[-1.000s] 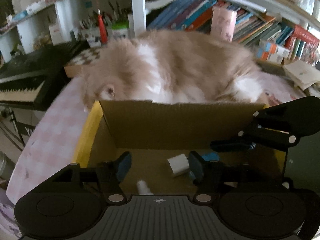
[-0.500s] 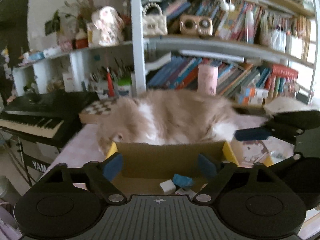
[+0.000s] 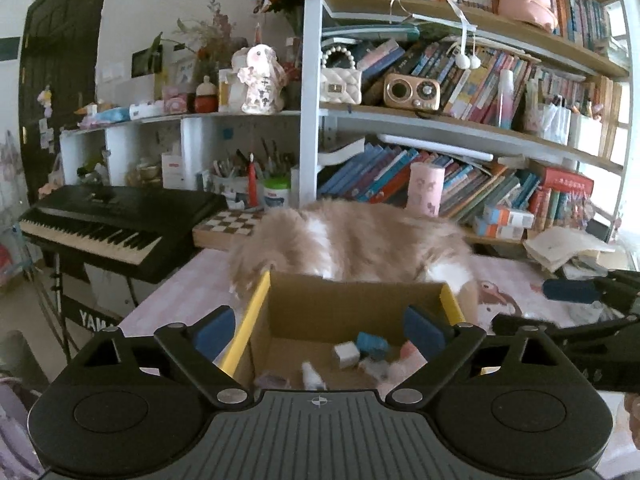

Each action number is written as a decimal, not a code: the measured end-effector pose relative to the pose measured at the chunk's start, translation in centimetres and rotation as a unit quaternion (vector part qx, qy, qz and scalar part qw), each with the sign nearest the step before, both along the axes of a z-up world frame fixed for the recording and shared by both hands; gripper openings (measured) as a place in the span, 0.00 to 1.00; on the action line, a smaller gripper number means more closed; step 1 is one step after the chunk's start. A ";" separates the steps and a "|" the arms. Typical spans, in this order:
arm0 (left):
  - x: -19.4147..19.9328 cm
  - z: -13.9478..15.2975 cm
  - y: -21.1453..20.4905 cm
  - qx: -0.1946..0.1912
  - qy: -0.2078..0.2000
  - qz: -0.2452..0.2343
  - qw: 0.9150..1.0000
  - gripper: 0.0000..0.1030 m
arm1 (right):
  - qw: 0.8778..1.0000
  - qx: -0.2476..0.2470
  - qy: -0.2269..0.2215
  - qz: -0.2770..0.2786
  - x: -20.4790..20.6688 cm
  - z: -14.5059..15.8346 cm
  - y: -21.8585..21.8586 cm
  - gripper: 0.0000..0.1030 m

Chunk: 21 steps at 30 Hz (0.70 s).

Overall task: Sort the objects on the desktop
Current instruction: 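Lift both open tools out of the yellow box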

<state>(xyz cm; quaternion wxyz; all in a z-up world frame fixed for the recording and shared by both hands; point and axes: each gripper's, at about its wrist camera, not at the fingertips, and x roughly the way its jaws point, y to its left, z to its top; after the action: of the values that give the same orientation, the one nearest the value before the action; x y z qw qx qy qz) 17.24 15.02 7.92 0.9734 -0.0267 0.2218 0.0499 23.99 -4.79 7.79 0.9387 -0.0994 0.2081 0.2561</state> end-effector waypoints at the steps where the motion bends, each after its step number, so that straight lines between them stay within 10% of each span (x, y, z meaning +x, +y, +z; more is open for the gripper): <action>1: -0.6 -0.2 0.1 -0.001 0.003 0.000 1.000 0.92 | 1.000 0.004 0.001 -0.009 -0.6 -0.1 -0.2 0.68; 21: -11.2 -4.0 1.0 -0.025 0.046 0.012 0.999 0.92 | 0.993 0.024 0.048 -0.104 -13.5 -4.4 -0.6 0.77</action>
<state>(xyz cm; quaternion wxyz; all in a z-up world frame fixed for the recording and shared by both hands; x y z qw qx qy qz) 6.04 15.99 3.93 0.9605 -0.0512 0.2677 0.0569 10.53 -5.39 3.38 0.9513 -0.0426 0.2556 0.1669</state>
